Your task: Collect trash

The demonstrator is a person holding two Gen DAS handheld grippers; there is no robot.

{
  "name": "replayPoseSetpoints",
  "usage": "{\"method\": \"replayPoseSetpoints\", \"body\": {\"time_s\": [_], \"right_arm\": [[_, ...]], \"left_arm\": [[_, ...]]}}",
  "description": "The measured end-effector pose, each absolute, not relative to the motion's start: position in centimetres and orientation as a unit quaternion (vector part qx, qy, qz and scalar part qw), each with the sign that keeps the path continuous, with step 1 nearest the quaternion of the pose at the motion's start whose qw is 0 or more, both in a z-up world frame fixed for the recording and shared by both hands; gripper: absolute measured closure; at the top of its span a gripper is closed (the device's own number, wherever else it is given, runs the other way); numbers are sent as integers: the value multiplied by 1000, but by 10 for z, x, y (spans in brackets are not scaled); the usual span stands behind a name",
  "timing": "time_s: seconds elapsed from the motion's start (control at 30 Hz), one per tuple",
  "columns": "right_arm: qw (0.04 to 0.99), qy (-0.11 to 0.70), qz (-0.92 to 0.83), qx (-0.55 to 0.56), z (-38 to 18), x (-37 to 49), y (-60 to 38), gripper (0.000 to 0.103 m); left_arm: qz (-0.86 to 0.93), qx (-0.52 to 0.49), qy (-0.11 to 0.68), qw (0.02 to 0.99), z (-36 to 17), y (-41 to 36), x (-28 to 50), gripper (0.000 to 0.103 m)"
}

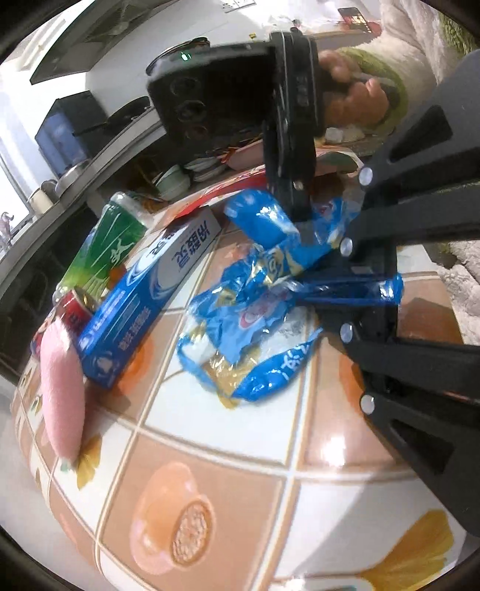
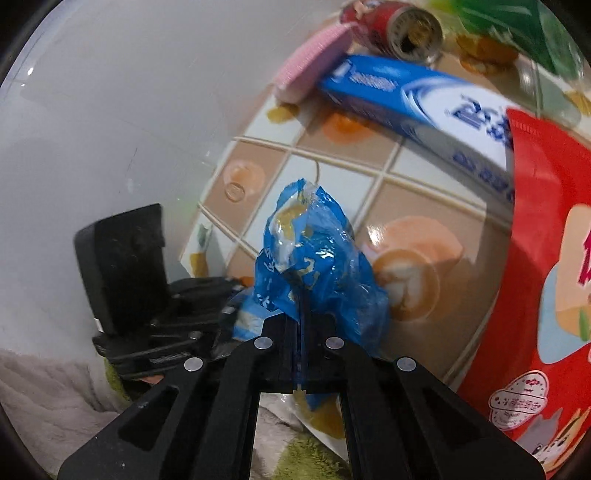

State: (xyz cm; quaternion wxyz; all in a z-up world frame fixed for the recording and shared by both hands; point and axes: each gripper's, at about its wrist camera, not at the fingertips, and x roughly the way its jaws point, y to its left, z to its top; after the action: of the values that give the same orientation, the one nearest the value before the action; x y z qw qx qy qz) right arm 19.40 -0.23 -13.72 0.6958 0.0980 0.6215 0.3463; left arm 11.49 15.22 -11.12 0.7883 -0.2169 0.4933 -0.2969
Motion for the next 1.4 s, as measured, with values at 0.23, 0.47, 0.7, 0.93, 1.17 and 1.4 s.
{"method": "replayPoseSetpoints", "body": {"time_s": [0.23, 0.47, 0.7, 0.93, 1.17, 1.4], "right_arm": [[687, 638, 338, 82, -148, 201, 3, 103], [664, 660, 333, 113, -157, 210, -1, 103], [650, 670, 332, 137, -161, 215, -8, 103], [648, 671, 331, 141, -155, 213, -16, 102], [653, 661, 337, 152, -145, 210, -23, 91], [685, 621, 336, 180, -111, 206, -44, 60]], "left_arm": [[-296, -203, 424, 832, -78, 175, 97, 46], [-358, -44, 407, 839, -64, 121, 82, 30], [-364, -10, 432, 825, -89, 103, 93, 30], [-347, 52, 424, 835, -89, 87, 93, 49], [-342, 78, 417, 839, -91, 82, 88, 69], [-336, 82, 417, 841, -92, 82, 90, 76]]}}
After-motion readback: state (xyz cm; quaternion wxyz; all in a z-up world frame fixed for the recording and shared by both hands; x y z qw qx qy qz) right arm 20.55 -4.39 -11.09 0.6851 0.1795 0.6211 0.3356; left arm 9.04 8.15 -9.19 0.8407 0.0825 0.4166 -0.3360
